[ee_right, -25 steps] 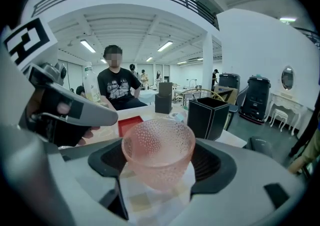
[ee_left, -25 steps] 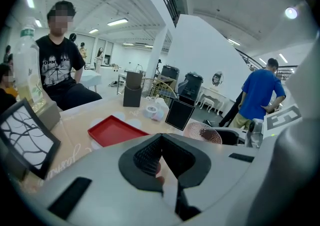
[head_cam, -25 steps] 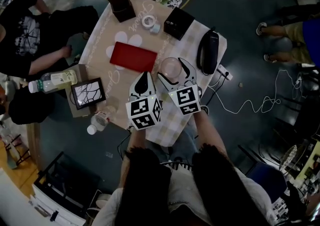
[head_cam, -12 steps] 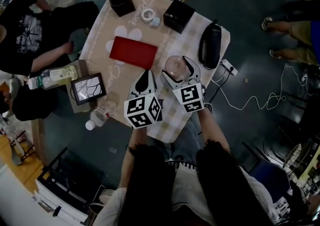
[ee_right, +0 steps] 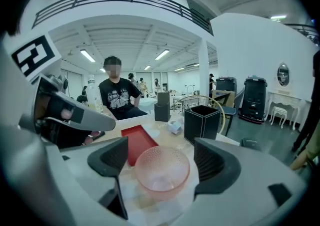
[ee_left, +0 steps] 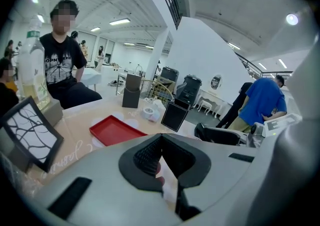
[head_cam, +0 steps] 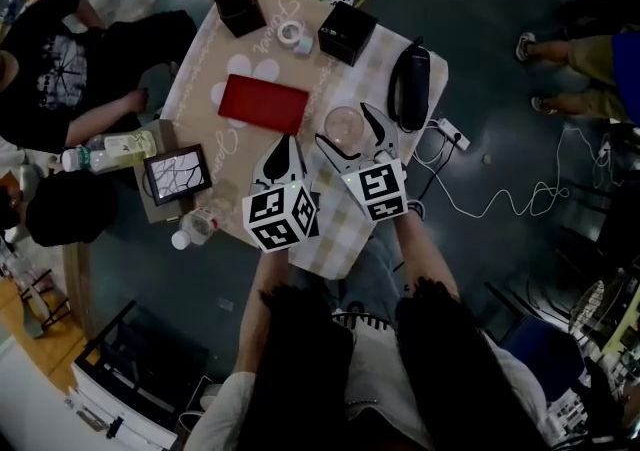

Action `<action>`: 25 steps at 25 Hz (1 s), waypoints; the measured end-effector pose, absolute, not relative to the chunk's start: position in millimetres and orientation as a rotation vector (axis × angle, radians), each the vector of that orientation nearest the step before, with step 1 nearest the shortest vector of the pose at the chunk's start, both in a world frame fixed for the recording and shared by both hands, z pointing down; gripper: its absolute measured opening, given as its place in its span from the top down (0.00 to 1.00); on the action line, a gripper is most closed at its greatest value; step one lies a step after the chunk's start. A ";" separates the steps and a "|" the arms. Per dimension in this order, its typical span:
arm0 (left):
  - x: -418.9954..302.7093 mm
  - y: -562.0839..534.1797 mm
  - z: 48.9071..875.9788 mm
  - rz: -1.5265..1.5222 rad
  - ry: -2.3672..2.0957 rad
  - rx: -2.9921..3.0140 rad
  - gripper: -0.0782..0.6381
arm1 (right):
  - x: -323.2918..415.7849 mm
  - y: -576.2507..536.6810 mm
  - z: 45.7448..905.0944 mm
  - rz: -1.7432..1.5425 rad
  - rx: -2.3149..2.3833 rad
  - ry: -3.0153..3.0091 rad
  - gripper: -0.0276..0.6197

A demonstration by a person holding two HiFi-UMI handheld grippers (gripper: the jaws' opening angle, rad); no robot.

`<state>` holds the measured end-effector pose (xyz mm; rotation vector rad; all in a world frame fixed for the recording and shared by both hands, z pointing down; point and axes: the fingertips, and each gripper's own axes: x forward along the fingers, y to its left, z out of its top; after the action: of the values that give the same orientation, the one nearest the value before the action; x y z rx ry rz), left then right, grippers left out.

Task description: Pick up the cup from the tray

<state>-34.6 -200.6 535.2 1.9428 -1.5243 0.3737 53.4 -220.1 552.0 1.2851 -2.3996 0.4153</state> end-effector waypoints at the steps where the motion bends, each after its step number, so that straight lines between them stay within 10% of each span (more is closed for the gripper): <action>1: -34.6 -200.9 530.2 0.370 -1.526 1.957 0.88 | 53.9 -220.2 545.7 0.431 1.294 -2.409 0.34; 10: -39.7 -187.7 489.1 0.312 -1.541 2.027 0.88 | 48.9 -203.3 487.4 0.509 1.318 -2.463 0.36; 19: -40.6 -160.7 447.3 0.260 -1.526 2.133 0.88 | 32.6 -169.0 434.2 0.417 1.446 -2.453 0.89; 25: -45.6 -136.7 434.7 0.254 -1.526 2.170 0.88 | 20.7 -144.3 419.4 0.387 1.451 -2.441 0.95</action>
<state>-45.6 -136.7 434.7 2.1698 -1.5264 0.2543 20.7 -144.3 419.4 1.4506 -2.4408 0.3872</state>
